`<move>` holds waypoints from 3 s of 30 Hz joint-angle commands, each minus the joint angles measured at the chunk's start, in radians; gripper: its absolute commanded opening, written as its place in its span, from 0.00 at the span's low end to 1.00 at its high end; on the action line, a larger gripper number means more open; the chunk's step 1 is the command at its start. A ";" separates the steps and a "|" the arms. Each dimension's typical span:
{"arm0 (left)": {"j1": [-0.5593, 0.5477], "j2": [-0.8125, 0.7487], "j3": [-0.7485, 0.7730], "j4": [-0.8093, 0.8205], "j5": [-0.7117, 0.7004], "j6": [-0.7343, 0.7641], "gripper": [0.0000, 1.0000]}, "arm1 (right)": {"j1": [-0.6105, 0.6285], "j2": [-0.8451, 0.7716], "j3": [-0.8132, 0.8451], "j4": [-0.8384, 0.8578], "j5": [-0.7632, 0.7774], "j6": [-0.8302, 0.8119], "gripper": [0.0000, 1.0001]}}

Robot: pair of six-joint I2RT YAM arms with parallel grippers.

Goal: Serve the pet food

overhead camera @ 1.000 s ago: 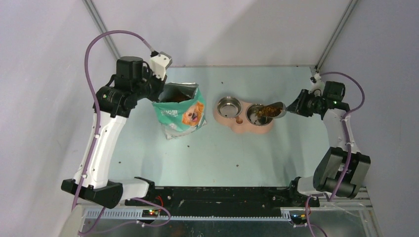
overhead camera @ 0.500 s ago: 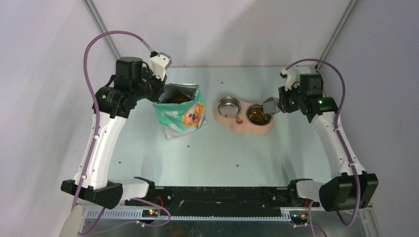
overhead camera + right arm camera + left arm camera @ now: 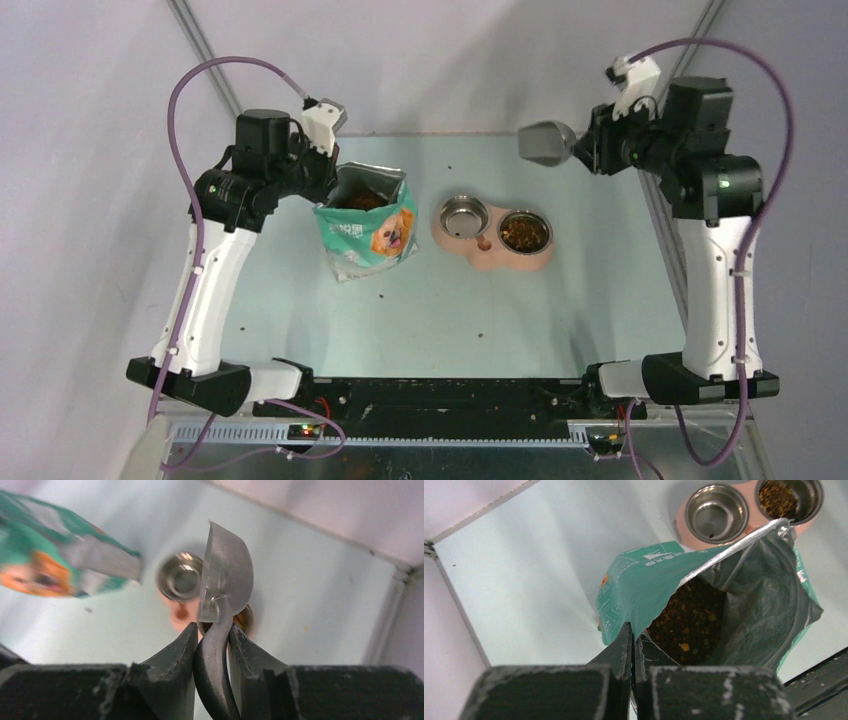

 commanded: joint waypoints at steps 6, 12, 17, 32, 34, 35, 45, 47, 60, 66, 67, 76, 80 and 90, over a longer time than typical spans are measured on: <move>-0.026 -0.048 0.070 0.133 0.133 -0.158 0.00 | 0.206 0.028 0.257 0.067 -0.300 0.413 0.00; -0.036 -0.083 0.026 0.119 0.156 -0.166 0.00 | 0.387 0.076 0.279 0.084 -0.273 0.365 0.00; -0.035 -0.114 -0.014 0.113 0.168 -0.169 0.00 | 0.501 0.171 0.353 0.009 -0.207 0.292 0.00; -0.062 -0.180 -0.152 0.135 0.061 -0.240 0.00 | 0.756 0.418 0.412 -0.043 0.342 0.325 0.00; -0.078 -0.173 -0.165 0.130 0.004 -0.236 0.00 | 0.769 0.439 0.416 -0.034 0.396 0.350 0.00; -0.093 -0.166 -0.172 0.126 -0.010 -0.232 0.00 | 0.772 0.458 0.419 -0.027 0.411 0.355 0.00; -0.130 -0.135 -0.179 0.152 -0.065 -0.304 0.00 | 0.821 0.579 0.431 -0.027 0.533 0.369 0.00; -0.130 -0.132 -0.179 0.150 -0.064 -0.326 0.00 | 0.823 0.594 0.413 -0.028 0.540 0.372 0.00; -0.130 -0.122 -0.248 0.174 -0.070 -0.432 0.00 | 0.841 0.689 0.253 -0.048 0.501 0.395 0.00; -0.128 -0.130 -0.258 0.176 -0.111 -0.394 0.00 | 0.828 0.698 0.293 -0.030 0.201 0.431 0.00; -0.125 -0.132 -0.260 0.180 -0.117 -0.381 0.00 | 0.819 0.696 0.298 -0.025 0.133 0.440 0.00; -0.119 -0.123 -0.269 0.199 -0.159 -0.293 0.00 | 0.712 0.606 0.281 0.057 -0.247 0.528 0.00; -0.114 -0.113 -0.265 0.204 -0.211 -0.271 0.00 | 0.655 0.576 0.265 0.091 -0.364 0.578 0.00; -0.110 -0.104 -0.221 0.218 -0.264 -0.126 0.00 | 0.547 0.493 0.213 0.145 -0.546 0.671 0.00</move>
